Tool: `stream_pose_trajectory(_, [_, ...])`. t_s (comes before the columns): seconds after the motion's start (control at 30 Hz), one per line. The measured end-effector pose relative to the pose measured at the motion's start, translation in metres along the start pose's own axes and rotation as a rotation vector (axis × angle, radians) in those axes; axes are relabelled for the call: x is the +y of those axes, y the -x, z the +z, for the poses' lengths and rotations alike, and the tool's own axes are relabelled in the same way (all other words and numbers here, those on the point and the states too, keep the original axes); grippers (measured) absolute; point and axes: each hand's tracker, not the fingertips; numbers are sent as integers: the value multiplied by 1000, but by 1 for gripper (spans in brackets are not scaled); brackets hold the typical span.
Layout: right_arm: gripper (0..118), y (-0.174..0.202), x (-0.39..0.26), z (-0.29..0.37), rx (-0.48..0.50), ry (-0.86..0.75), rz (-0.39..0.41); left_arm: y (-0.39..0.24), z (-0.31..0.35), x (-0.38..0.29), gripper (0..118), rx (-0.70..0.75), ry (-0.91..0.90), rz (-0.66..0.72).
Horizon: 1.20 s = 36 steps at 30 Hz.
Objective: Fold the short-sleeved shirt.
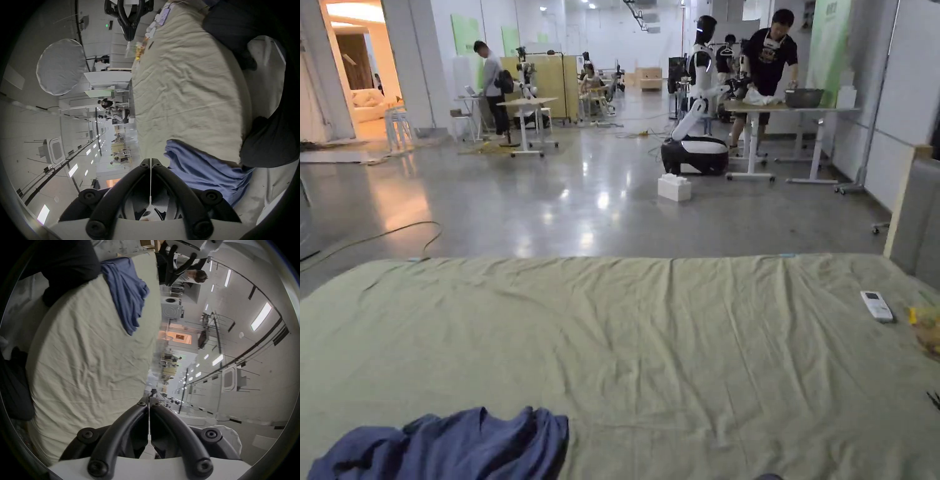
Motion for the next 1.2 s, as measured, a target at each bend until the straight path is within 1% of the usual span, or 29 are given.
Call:
stream_pose_trajectory(0.03, [2,0,1,-1,-20,-6,0,2,1,1,0,43,16,-3])
stream_pose_trajectory(0.07, [2,-3,-1,-1,-46,16,-28,8,2,0,0,137,38,19])
stream_pose_trajectory(0.1, [2,-10,-3,1,-113,30,-114,20,3,-2,0,225,61,109])
stream_pose_trajectory(0.13, [2,-15,-9,6,-192,23,-245,37,6,-6,0,283,70,274])
stream_pose_trajectory(0.17, [2,-29,-18,11,-270,78,-470,55,13,-18,0,324,51,529])
stream_pose_trajectory(0.2, [2,-41,-28,20,-340,91,-702,73,23,-28,0,356,16,834])
stream_pose_trajectory(0.23, [2,-69,-23,27,-400,111,-885,83,31,-40,0,369,-31,1096])
stream_pose_trajectory(0.27, [2,-78,-37,36,-464,128,-1112,84,39,-55,0,360,-104,1386])
stream_pose_trajectory(0.3, [2,-85,-39,44,-522,130,-1340,86,44,-69,0,311,-186,1671])
stream_pose_trajectory(0.33, [2,-83,-47,50,-548,118,-1521,77,45,-81,0,223,-276,1847])
stream_pose_trajectory(0.37, [2,-60,-69,46,-544,99,-1728,66,42,-89,0,147,-361,1900])
stream_pose_trajectory(0.4, [2,-50,-83,45,-498,67,-1871,55,41,-85,0,167,-372,1884])
stream_pose_trajectory(0.43, [2,-38,-92,40,-414,90,-2044,49,44,-80,0,253,-356,1809])
stream_pose_trajectory(0.47, [2,-23,-95,38,-308,253,-2158,47,48,-77,0,302,-340,1743])
stream_pose_trajectory(0.5, [2,-27,-91,37,-365,160,-2003,48,52,-76,0,301,-346,1708])
stream_pose_trajectory(0.53, [2,-27,-91,40,-409,190,-1920,49,51,-69,0,283,-358,1704])
stream_pose_trajectory(0.57, [2,-28,-91,42,-429,195,-1858,50,52,-69,0,269,-361,1712])
stream_pose_trajectory(0.6, [2,-32,-87,44,-441,183,-1823,50,52,-68,0,271,-358,1714])
stream_pose_trajectory(0.63, [2,-36,-83,45,-459,163,-1806,50,52,-67,0,274,-351,1713])
stream_pose_trajectory(0.7, [2,-38,-83,48,-452,156,-1849,55,51,-62,0,275,-321,1690])
stream_pose_trajectory(0.83, [2,-46,-79,52,-475,134,-1808,57,53,-58,0,278,-318,1655])
stream_pose_trajectory(0.93, [2,-47,-78,52,-469,130,-1802,60,55,-55,0,277,-322,1647])
stream_pose_trajectory(1.0, [2,-47,-76,53,-455,131,-1814,62,55,-53,0,284,-309,1648])
stream_pose_trajectory(1.1, [2,-47,-76,53,-452,125,-1807,66,52,-57,0,294,-236,1669])
stream_pose_trajectory(1.2, [2,-44,-77,54,-442,108,-1817,64,54,-63,0,288,-253,1694])
